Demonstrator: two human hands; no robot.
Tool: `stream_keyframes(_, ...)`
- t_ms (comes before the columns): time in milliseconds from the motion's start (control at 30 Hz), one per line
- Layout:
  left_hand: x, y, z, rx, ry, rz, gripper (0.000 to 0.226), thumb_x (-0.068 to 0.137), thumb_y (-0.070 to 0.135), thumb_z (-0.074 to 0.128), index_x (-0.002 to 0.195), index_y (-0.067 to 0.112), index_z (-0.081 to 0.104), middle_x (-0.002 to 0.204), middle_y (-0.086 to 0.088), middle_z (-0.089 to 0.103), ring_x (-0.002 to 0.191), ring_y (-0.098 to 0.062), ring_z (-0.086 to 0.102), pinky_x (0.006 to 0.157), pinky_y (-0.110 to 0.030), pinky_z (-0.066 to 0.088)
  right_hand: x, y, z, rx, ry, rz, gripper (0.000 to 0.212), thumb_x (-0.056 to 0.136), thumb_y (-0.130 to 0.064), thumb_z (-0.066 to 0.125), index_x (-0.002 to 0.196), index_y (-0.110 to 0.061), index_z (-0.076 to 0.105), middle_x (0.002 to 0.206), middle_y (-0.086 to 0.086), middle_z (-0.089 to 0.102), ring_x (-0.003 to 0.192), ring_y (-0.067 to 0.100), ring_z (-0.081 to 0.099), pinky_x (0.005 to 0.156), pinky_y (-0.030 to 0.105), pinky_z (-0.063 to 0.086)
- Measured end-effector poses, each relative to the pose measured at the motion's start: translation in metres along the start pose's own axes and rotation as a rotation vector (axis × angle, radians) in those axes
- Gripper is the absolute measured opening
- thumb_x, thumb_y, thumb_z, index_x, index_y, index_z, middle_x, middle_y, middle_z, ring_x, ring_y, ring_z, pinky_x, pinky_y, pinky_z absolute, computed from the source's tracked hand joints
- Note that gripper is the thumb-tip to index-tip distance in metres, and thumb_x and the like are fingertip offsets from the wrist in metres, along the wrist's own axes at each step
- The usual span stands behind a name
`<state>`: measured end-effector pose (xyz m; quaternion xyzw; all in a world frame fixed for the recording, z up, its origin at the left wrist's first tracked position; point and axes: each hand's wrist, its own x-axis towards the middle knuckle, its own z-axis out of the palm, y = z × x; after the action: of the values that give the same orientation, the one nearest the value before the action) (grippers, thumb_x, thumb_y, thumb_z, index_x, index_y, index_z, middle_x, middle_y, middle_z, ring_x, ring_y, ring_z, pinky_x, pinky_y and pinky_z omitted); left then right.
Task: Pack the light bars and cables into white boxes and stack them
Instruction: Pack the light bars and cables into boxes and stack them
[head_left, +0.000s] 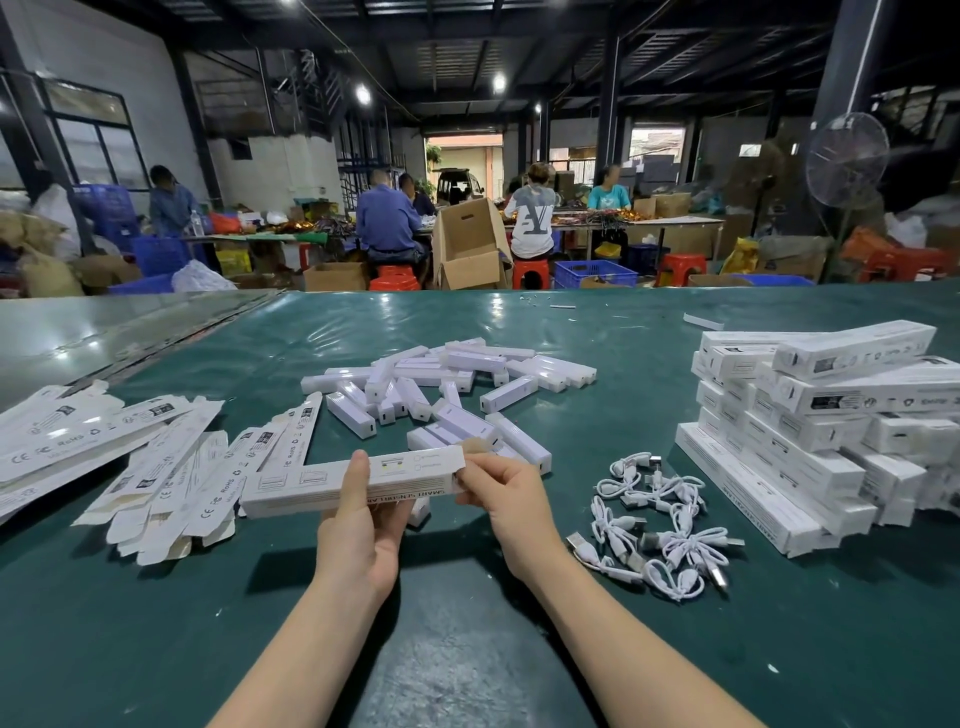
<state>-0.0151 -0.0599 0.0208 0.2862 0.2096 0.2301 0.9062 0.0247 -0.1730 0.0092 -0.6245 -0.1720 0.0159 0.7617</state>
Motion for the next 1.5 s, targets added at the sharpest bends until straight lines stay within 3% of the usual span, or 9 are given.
stream_keyframes(100, 0.000, 0.000, 0.000, 0.009, 0.004, 0.006, 0.012, 0.089, 0.021, 0.060, 0.087, 0.010, 0.055, 0.084, -0.005, 0.063, 0.075, -0.012, 0.061, 0.052, -0.024, 0.057, -0.002, -0.002, 0.000, -0.044, -0.070, -0.033, 0.023, 0.083, 0.009, 0.050, 0.094, 0.003, 0.070, 0.067, -0.005, 0.054, 0.061, 0.002, 0.044, 0.063, 0.018, 0.038)
stream_keyframes(233, 0.000, 0.002, 0.000, -0.041, 0.020, -0.001, 0.015, 0.090, 0.023, 0.059, 0.087, 0.009, 0.054, 0.088, -0.006, 0.062, 0.080, -0.013, 0.061, 0.051, -0.025, 0.057, -0.005, -0.007, 0.004, -0.032, -0.211, -0.019, 0.034, 0.062, -0.007, 0.046, 0.083, -0.020, 0.069, 0.078, -0.014, 0.055, 0.074, -0.005, 0.052, 0.074, 0.010, 0.040)
stream_keyframes(300, 0.000, 0.002, 0.001, -0.042, 0.024, -0.004, 0.016, 0.090, 0.023, 0.059, 0.086, 0.009, 0.054, 0.088, -0.006, 0.062, 0.081, -0.013, 0.060, 0.052, -0.025, 0.057, -0.006, -0.007, 0.005, 0.024, -0.237, 0.005, 0.031, 0.069, 0.000, 0.046, 0.077, -0.021, 0.067, 0.071, -0.018, 0.059, 0.070, -0.003, 0.051, 0.069, 0.013, 0.039)
stream_keyframes(467, -0.001, 0.000, 0.001, -0.069, 0.015, -0.018, 0.016, 0.088, 0.022, 0.061, 0.089, 0.008, 0.054, 0.090, -0.007, 0.063, 0.082, -0.014, 0.062, 0.055, -0.027, 0.058, 0.000, -0.005, -0.001, 0.270, -0.035, 0.143, 0.022, 0.090, -0.003, 0.049, 0.091, -0.017, 0.066, 0.078, 0.001, 0.065, 0.077, 0.014, 0.057, 0.070, 0.025, 0.044)
stream_keyframes(800, -0.003, -0.010, -0.001, 0.256, -0.130, 0.158, 0.008, 0.088, 0.021, 0.060, 0.087, 0.017, 0.054, 0.082, -0.001, 0.066, 0.073, -0.012, 0.064, 0.063, -0.029, 0.057, 0.003, -0.001, -0.002, 0.333, 0.188, 0.134, 0.022, 0.082, 0.011, 0.058, 0.084, -0.011, 0.061, 0.077, 0.006, 0.063, 0.071, 0.016, 0.063, 0.062, 0.022, 0.056)
stream_keyframes(1000, -0.016, -0.012, 0.001, 0.452, -0.295, 0.455, 0.010, 0.085, 0.019, 0.058, 0.078, 0.012, 0.057, 0.062, 0.006, 0.068, 0.061, -0.004, 0.066, 0.052, -0.018, 0.053, 0.001, -0.005, -0.002, 0.301, 0.104, 0.158, 0.028, 0.080, 0.016, 0.055, 0.087, -0.011, 0.054, 0.080, 0.008, 0.062, 0.068, 0.018, 0.061, 0.058, 0.022, 0.053)
stream_keyframes(1133, -0.021, -0.013, -0.002, 0.608, -0.358, 0.577, 0.010, 0.079, 0.029, 0.061, 0.080, 0.019, 0.062, 0.067, 0.011, 0.070, 0.061, -0.004, 0.066, 0.050, -0.016, 0.051, -0.001, -0.006, -0.001, 0.301, 0.023, 0.184, 0.040, 0.082, 0.014, 0.056, 0.111, -0.012, 0.048, 0.096, 0.009, 0.054, 0.076, 0.017, 0.060, 0.060, 0.024, 0.054)
stream_keyframes(1300, -0.017, -0.006, -0.006, 0.764, -0.395, 0.707, 0.009, 0.077, 0.035, 0.060, 0.075, 0.028, 0.065, 0.071, 0.007, 0.072, 0.074, -0.013, 0.069, 0.066, -0.026, 0.053, -0.001, -0.008, -0.004, 0.372, -0.111, 0.270, 0.047, 0.080, 0.020, 0.052, 0.123, 0.001, 0.046, 0.105, 0.020, 0.058, 0.079, 0.020, 0.064, 0.069, 0.023, 0.056)
stream_keyframes(1500, -0.015, -0.012, 0.004, 0.557, -0.356, 0.515, 0.013, 0.092, 0.014, 0.048, 0.084, 0.012, 0.058, 0.064, 0.005, 0.070, 0.059, -0.009, 0.068, 0.048, -0.018, 0.052, 0.000, -0.009, -0.006, 0.430, -0.144, 0.276, 0.036, 0.080, 0.024, 0.045, 0.106, 0.001, 0.053, 0.076, 0.011, 0.060, 0.062, 0.015, 0.066, 0.059, 0.021, 0.053)
